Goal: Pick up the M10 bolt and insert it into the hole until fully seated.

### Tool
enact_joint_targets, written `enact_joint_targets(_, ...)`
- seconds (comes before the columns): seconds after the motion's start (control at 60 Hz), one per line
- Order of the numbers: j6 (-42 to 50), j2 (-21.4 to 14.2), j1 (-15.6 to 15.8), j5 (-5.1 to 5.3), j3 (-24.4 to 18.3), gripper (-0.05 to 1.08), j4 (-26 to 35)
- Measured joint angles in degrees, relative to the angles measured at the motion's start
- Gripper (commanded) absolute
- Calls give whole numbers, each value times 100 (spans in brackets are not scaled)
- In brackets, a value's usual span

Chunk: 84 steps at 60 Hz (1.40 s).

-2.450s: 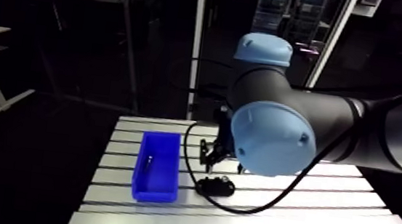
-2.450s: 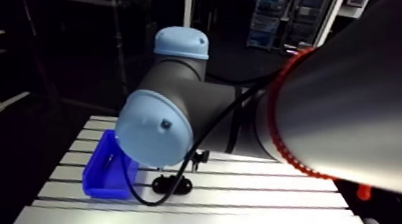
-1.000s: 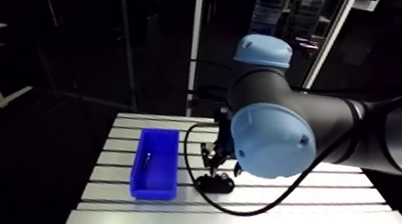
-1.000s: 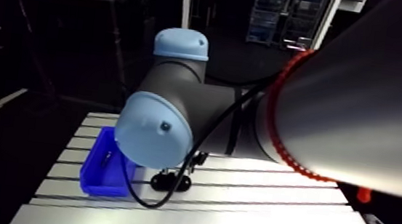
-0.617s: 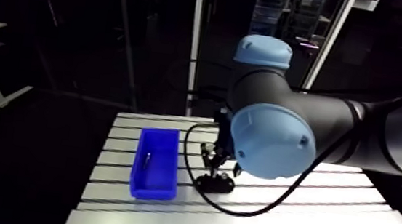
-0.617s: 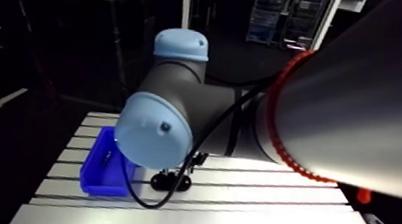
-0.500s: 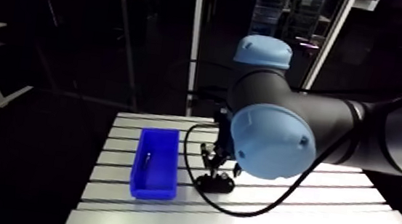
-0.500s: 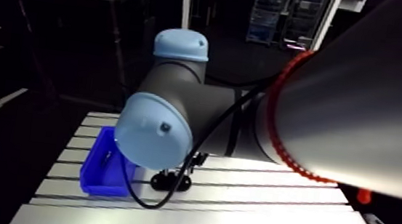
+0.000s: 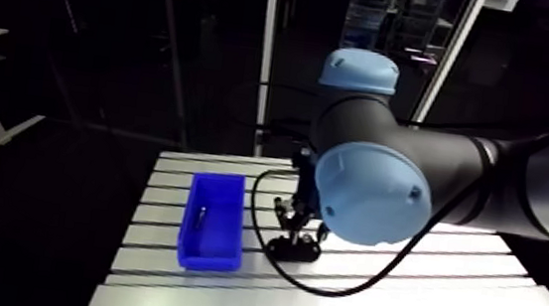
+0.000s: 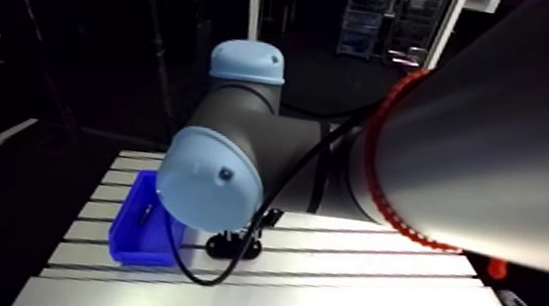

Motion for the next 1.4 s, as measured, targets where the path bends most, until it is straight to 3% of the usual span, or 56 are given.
enact_joint_targets(0.5,1,20,0,4,-4,69,1)
enact_joint_targets(1.4,-78,5,1,46,-52,80,17)
